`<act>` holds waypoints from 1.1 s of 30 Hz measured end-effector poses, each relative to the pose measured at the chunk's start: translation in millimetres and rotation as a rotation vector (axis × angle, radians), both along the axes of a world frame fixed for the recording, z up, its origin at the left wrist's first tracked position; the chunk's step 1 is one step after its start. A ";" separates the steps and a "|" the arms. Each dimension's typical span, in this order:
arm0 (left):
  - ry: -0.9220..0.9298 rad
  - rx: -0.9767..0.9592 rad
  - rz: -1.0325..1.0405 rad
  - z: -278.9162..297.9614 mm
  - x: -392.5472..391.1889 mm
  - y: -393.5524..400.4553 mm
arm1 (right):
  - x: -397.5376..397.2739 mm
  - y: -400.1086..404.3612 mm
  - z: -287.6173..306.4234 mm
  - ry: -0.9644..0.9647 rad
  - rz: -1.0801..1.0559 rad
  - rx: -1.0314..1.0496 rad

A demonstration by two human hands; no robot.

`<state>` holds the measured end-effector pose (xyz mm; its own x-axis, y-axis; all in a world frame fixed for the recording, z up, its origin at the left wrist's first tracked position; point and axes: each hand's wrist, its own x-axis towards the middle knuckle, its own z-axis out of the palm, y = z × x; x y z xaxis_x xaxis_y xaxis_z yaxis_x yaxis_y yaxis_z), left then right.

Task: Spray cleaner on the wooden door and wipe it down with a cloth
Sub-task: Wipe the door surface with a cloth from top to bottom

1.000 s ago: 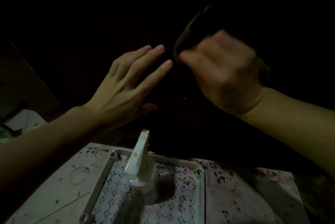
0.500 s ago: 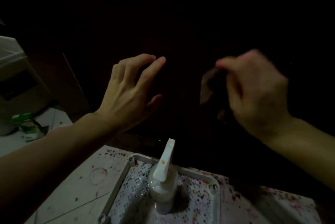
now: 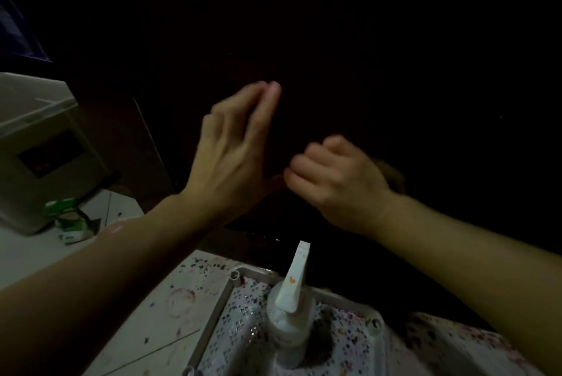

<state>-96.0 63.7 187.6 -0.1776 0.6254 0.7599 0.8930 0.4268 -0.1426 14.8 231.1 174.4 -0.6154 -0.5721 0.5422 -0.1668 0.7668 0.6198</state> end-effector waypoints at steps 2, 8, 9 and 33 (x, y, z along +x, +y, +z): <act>0.019 -0.104 -0.043 -11.8 8.9 5.9 | 12.1 7.5 -23.9 -0.126 -0.030 0.028; 0.024 -0.087 -0.057 -17.5 23.5 25.2 | 31.4 11.0 -16.2 0.008 -0.051 -0.081; 0.040 -0.077 -0.054 -16.0 25.6 28.7 | 33.7 12.5 -12.7 0.046 -0.059 -0.092; -1.038 0.205 -0.641 32.7 77.3 57.9 | 76.1 -10.9 52.7 0.050 0.083 -0.665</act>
<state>-18.7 121.6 220.2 -0.4596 0.7080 0.5362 0.5992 -0.1984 0.7756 90.8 220.3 227.2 -0.5487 -0.1503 0.8224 -0.2247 0.9740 0.0282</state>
